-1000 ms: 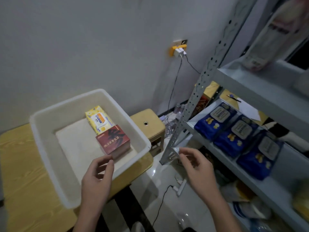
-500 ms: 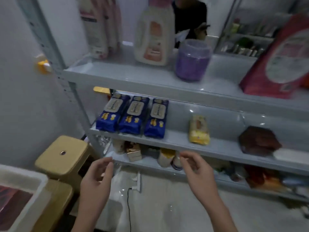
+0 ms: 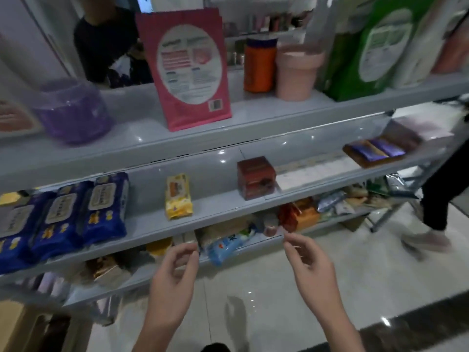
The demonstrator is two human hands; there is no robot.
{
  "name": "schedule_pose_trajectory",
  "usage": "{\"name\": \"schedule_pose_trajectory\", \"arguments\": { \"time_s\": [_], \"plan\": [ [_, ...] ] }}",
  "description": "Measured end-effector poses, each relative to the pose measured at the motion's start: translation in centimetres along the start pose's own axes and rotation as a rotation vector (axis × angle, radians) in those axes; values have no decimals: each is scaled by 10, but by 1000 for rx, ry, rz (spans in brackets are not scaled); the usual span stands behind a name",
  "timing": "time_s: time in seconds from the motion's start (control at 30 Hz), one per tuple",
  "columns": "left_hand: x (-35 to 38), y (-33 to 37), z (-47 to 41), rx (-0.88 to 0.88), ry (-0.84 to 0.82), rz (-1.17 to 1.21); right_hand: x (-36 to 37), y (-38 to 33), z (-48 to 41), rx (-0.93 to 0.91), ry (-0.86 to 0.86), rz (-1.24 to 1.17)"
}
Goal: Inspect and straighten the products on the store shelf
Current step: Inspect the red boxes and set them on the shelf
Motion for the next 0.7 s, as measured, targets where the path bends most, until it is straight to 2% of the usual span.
{"name": "schedule_pose_trajectory", "arguments": {
  "time_s": [0.33,0.7],
  "plan": [
    [77,27,-28,71,-88,-75,-45,26,-29,75,33,12],
    [102,34,-121,60,-67,24,-17,45,-125,68,-8,44]
  ]
}}
Point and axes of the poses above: each hand's wrist, its own z-axis away from the middle knuckle, its own x-axis out of the palm, y = z × x, the point moved 5 cm from there along -z, towards the middle knuckle, and after that the axes turned 10 degrees about -x, right-handed, at the moved point
